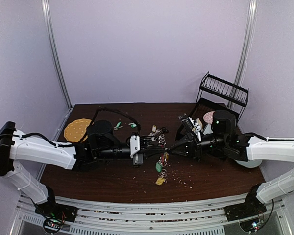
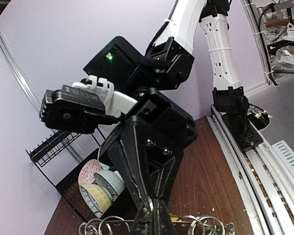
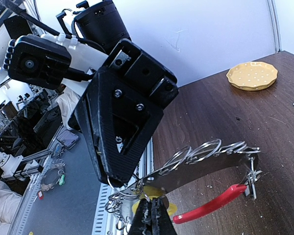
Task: Put the keys on the keyring
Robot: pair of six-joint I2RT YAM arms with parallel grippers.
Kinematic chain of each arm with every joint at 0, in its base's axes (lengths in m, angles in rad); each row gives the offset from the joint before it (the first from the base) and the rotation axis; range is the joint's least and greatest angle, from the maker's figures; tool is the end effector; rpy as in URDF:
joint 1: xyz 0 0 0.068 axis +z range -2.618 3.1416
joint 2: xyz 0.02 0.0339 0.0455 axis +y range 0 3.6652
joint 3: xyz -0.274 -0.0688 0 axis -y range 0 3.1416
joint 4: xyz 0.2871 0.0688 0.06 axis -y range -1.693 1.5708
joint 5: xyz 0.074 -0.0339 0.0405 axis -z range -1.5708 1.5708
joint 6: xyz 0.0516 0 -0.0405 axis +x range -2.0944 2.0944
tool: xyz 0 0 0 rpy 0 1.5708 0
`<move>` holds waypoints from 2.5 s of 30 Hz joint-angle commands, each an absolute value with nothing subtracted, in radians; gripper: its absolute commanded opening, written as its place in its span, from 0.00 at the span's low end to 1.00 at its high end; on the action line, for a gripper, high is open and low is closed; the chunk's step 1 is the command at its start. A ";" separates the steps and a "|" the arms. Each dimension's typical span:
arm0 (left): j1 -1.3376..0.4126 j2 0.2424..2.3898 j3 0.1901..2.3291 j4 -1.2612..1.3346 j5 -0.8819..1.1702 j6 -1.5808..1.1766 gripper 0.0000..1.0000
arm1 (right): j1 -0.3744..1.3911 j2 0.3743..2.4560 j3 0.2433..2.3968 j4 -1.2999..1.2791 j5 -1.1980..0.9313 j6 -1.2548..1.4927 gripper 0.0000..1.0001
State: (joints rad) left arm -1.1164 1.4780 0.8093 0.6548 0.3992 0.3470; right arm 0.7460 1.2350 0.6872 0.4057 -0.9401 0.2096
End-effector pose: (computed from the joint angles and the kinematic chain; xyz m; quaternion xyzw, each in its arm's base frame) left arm 0.1482 -0.3490 0.2537 0.5699 0.4262 -0.3891 0.5850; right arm 0.1990 0.2406 0.2591 -0.4646 0.5709 0.5724 0.3613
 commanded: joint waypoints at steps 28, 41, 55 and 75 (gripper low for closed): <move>-1.081 1.623 0.722 1.320 0.433 -0.119 0.00 | 0.731 1.038 0.707 0.328 -0.810 0.079 0.32; -1.085 1.621 0.739 1.301 0.442 -0.111 0.00 | 0.794 1.141 0.770 0.396 -0.860 0.067 0.34; -1.086 1.622 0.741 1.310 0.447 -0.114 0.00 | 0.804 1.164 0.773 0.393 -0.862 0.063 0.00; -1.034 1.437 0.928 0.296 0.343 0.111 0.35 | 0.917 1.177 1.046 -0.398 -0.225 -0.293 0.00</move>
